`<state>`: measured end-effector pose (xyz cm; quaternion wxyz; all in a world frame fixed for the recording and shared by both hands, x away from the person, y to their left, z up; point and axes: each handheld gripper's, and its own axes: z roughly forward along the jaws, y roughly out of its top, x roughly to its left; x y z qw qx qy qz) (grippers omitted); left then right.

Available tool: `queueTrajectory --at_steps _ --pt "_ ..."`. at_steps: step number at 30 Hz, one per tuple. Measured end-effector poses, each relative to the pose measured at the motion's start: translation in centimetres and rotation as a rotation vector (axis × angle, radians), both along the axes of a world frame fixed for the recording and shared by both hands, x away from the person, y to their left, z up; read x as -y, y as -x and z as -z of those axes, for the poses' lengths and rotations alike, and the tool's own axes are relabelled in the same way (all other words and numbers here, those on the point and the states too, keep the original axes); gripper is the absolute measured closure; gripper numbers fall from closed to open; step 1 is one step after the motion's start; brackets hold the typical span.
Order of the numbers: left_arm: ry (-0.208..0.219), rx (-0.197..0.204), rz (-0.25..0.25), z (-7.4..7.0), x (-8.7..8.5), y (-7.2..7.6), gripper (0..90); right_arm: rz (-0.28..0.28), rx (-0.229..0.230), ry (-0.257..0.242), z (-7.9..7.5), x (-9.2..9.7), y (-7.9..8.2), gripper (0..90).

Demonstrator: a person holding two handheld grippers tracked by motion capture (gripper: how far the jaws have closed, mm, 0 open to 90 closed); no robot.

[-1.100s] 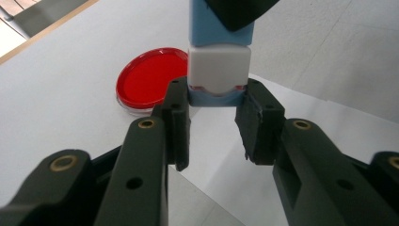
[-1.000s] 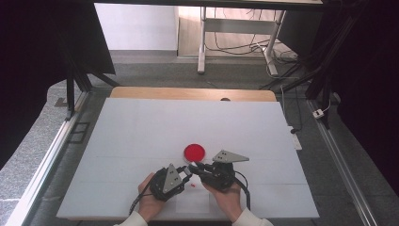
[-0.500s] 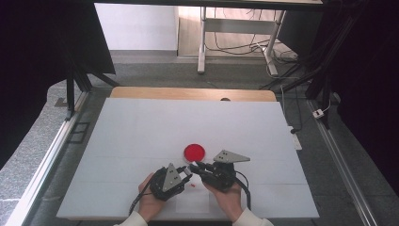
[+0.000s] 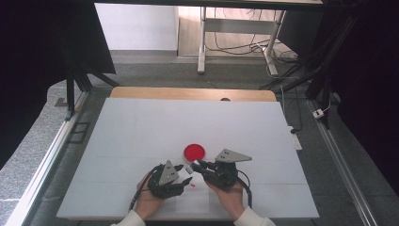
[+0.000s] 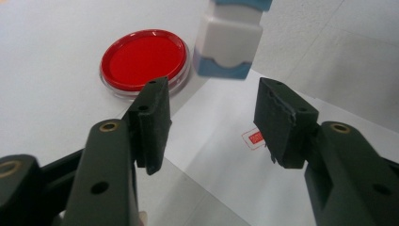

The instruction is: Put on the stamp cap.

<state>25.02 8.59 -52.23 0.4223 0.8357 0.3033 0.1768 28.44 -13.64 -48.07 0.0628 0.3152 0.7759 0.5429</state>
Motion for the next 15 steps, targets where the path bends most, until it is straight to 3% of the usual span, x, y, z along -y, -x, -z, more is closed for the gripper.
queueTrajectory --at_steps 2,15 --pt "0.012 -0.028 0.0 0.0 -0.2 -0.1 42.1 0.004 0.007 0.005 0.0 0.2 -0.1 75.4" --pt "0.067 -0.075 -0.018 -0.9 -2.9 -0.3 36.7 0.021 0.055 0.022 -0.5 1.7 -0.9 75.4"
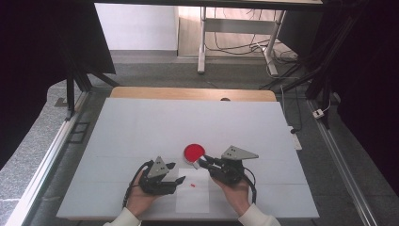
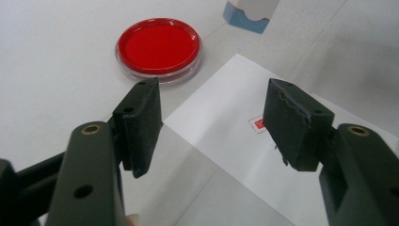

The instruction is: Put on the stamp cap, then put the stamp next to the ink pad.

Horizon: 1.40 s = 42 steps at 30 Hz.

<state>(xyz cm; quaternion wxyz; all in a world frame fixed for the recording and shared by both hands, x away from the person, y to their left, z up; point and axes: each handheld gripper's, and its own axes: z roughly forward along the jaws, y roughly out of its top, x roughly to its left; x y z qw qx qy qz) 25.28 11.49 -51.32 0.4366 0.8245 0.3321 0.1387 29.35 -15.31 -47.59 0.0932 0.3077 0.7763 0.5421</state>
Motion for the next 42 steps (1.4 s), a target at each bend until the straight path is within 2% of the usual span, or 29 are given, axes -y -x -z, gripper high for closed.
queueTrajectory --at_steps 8,13,18,23,28,34,42 --pt "0.049 -0.025 -0.022 -0.8 -2.9 0.6 34.0 -0.006 0.029 0.009 -0.5 0.9 -0.5 75.4" --pt "0.046 -0.02 -0.032 -1.0 -4.6 1.0 33.9 -0.001 0.049 0.024 -0.7 1.3 -0.8 75.4" --pt "0.039 -0.017 -0.066 -1.0 -6.7 1.5 33.5 0.01 0.076 0.05 -1.0 1.7 -1.1 75.4" --pt "0.011 -0.01 -0.092 -0.7 -8.0 1.9 33.5 0.023 0.097 0.077 -1.2 2.2 -1.4 75.4" --pt "0.008 -0.018 -0.111 -0.3 -8.8 2.2 33.5 0.032 0.105 0.099 -1.3 2.5 -1.8 75.4" --pt "-0.005 -0.016 -0.113 -0.2 -8.8 2.3 32.9 0.062 0.118 0.111 -1.3 3.0 -2.5 75.4" --pt "-0.018 -0.021 -0.111 0.2 -8.8 2.2 33.0 0.097 0.112 0.163 -0.9 3.3 -3.6 75.3"
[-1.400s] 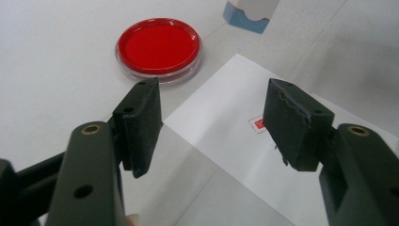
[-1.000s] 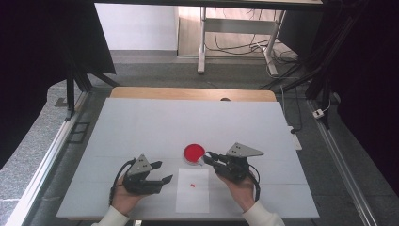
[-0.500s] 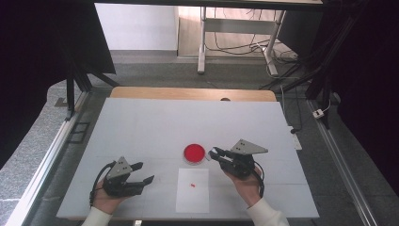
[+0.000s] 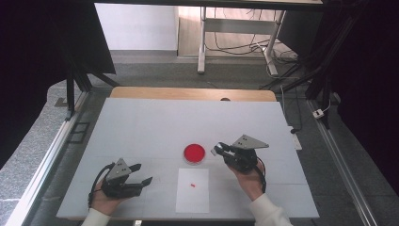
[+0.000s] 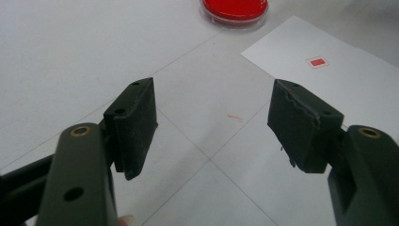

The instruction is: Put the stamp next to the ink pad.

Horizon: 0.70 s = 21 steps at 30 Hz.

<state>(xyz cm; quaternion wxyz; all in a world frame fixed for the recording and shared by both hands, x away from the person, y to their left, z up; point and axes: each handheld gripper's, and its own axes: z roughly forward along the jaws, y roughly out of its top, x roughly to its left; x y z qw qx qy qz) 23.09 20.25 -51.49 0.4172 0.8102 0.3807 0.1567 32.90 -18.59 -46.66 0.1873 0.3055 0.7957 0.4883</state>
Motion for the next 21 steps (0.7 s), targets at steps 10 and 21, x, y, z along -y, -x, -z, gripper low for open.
queueTrajectory --at_steps 10,21 --pt "-0.005 -0.009 -0.004 0.3 -0.1 -0.1 32.5 0.014 -0.034 0.069 0.7 -0.8 -2.1 75.3" --pt "-0.007 -0.023 -0.019 0.4 0.0 -0.3 28.9 -0.007 -0.087 0.157 1.9 -1.9 -3.4 75.1"
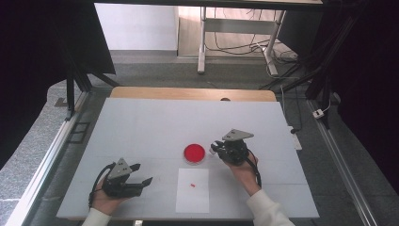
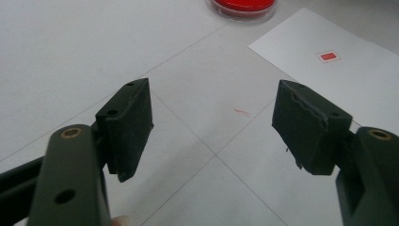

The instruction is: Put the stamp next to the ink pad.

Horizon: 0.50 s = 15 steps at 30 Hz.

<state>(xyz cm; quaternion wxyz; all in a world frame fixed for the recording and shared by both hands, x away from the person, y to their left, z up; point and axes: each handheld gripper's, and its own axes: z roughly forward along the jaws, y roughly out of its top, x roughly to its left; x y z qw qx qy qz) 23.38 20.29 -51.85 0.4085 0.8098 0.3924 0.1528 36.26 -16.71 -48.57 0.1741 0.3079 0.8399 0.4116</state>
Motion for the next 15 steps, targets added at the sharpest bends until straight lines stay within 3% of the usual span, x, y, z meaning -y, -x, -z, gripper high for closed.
queueTrajectory --at_steps 15 --pt "-0.004 -0.006 -0.003 0.2 -0.2 0.0 28.8 -0.017 -0.036 0.06 1.2 -0.6 -0.4 74.9"
